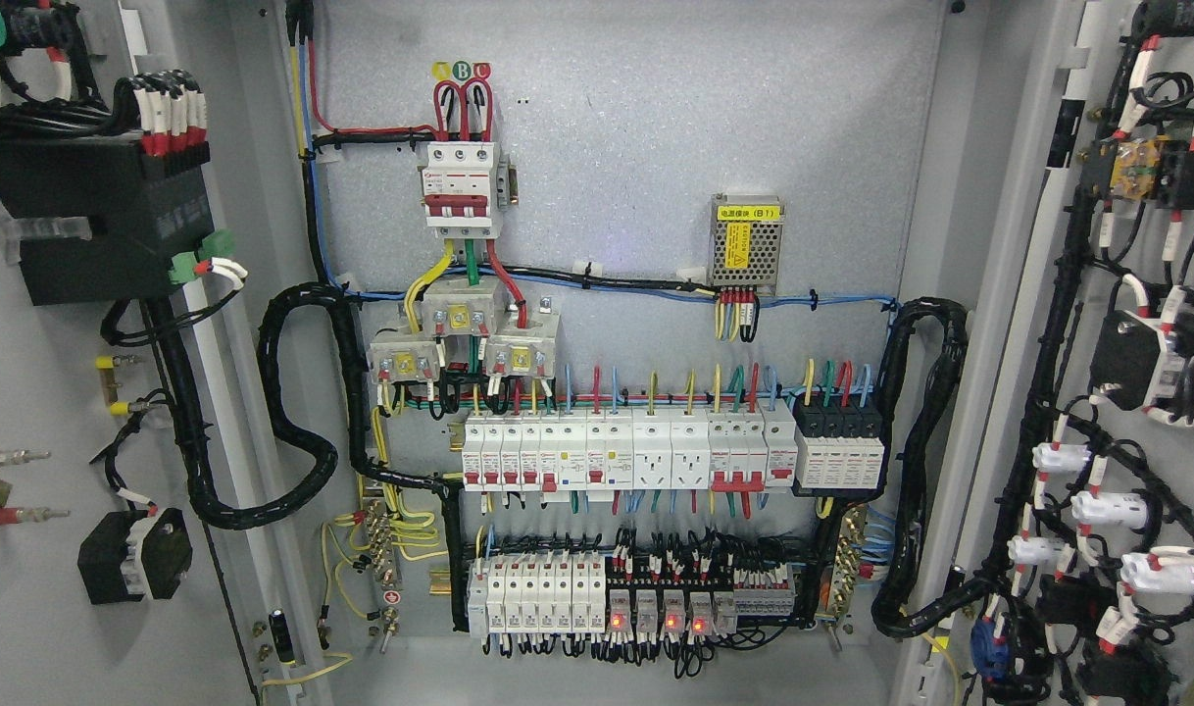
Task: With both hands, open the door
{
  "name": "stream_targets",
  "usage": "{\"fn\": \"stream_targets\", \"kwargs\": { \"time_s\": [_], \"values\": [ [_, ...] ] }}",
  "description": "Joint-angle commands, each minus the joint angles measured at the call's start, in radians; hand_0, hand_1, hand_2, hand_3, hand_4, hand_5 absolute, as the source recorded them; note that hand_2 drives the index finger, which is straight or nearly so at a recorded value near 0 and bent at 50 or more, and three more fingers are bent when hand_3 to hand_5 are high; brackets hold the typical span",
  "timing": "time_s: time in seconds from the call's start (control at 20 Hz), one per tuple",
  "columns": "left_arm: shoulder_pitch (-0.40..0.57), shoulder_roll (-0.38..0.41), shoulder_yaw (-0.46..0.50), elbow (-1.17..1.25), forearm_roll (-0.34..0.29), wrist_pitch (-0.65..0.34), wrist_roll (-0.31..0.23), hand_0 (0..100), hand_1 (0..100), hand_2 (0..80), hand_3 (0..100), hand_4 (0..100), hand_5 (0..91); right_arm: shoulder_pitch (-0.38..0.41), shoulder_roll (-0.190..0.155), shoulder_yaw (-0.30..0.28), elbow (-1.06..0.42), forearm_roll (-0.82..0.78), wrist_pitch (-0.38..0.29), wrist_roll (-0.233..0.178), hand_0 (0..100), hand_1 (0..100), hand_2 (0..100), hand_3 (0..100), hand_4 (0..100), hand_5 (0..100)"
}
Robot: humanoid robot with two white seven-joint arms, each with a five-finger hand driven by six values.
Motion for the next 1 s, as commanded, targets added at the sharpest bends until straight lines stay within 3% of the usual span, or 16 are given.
{"fn": "stream_targets", "kwargs": {
  "time_s": [0.0,0.15,0.3,0.6,0.8,0.95],
  "values": [
    [0.132,0.140,-0.003,-0.828,0.000,-0.060,-0.064,29,0,2.7,3,3,0.0,0.153,-0.157,-0.128,0.045,0.003,-0.107,-0.001,22,0,0,0,0,0],
    [0.182,0.186,-0.009,-1.042,0.002,-0.130,-0.136,29,0,2.7,3,4,0.0,0.171,-0.159,-0.142,0.113,0.003,-0.160,0.001,22,0,0,0,0,0],
    [0.210,0.213,-0.034,-1.181,0.005,-0.237,-0.184,29,0,2.7,3,3,0.0,0.182,-0.156,-0.182,0.191,0.000,-0.161,0.004,22,0,0,0,0,0],
    [0.241,0.223,-0.028,-1.308,0.005,-0.435,-0.184,29,0,2.7,3,3,0.0,0.173,-0.148,-0.189,0.243,-0.004,-0.160,0.002,22,0,0,0,0,0],
    [0.262,0.198,0.084,-1.401,0.025,-0.449,-0.183,29,0,2.8,3,3,0.0,0.169,-0.147,-0.188,0.260,-0.010,-0.157,0.001,22,0,0,0,0,0],
    [0.262,0.177,0.178,-1.415,0.106,-0.449,-0.183,29,0,2.8,3,3,0.0,0.156,-0.137,-0.186,0.285,-0.014,-0.155,0.001,22,0,0,0,0,0]
  ]
}}
